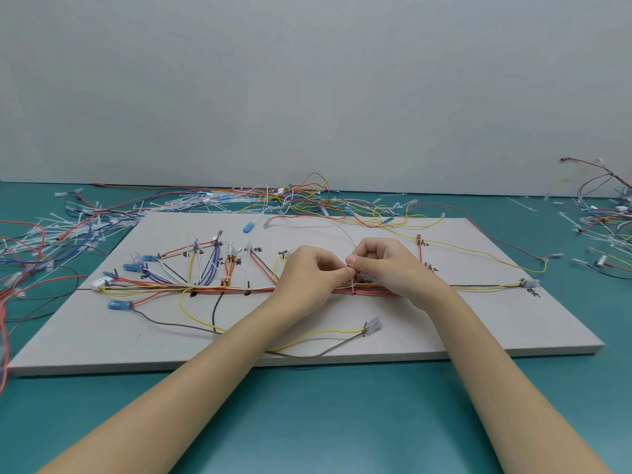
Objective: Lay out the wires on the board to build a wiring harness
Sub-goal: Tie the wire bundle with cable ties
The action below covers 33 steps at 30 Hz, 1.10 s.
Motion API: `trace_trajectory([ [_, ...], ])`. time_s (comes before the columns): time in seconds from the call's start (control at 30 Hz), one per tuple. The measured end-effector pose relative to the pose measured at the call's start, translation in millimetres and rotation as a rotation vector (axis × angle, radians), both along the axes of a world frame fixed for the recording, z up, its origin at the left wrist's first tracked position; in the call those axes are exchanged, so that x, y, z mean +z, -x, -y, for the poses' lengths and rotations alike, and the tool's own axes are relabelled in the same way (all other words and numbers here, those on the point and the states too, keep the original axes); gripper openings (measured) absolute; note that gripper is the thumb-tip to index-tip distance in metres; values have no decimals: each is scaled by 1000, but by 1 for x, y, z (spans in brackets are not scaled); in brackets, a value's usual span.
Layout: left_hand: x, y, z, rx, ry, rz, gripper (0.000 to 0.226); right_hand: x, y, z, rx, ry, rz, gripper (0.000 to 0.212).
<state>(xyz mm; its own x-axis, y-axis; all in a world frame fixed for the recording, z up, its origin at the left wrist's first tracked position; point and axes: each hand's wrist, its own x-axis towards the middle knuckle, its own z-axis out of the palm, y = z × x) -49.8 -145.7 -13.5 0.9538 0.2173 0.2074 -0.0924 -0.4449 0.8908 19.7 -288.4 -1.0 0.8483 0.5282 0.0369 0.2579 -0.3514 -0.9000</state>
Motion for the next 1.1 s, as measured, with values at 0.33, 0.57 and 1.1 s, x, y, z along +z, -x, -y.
trace_trajectory([
  [0.33,0,1,-1,-3,5,4,13,-3,-1,-3,-11,-51,19,14],
  [0.57,0,1,-1,-21,-3,-7,16,-4,-2,-4,5,-153,-75,13],
  [1.1,1,-1,-7,-74,-14,-71,13,3,-2,2,68,-16,-25,12],
])
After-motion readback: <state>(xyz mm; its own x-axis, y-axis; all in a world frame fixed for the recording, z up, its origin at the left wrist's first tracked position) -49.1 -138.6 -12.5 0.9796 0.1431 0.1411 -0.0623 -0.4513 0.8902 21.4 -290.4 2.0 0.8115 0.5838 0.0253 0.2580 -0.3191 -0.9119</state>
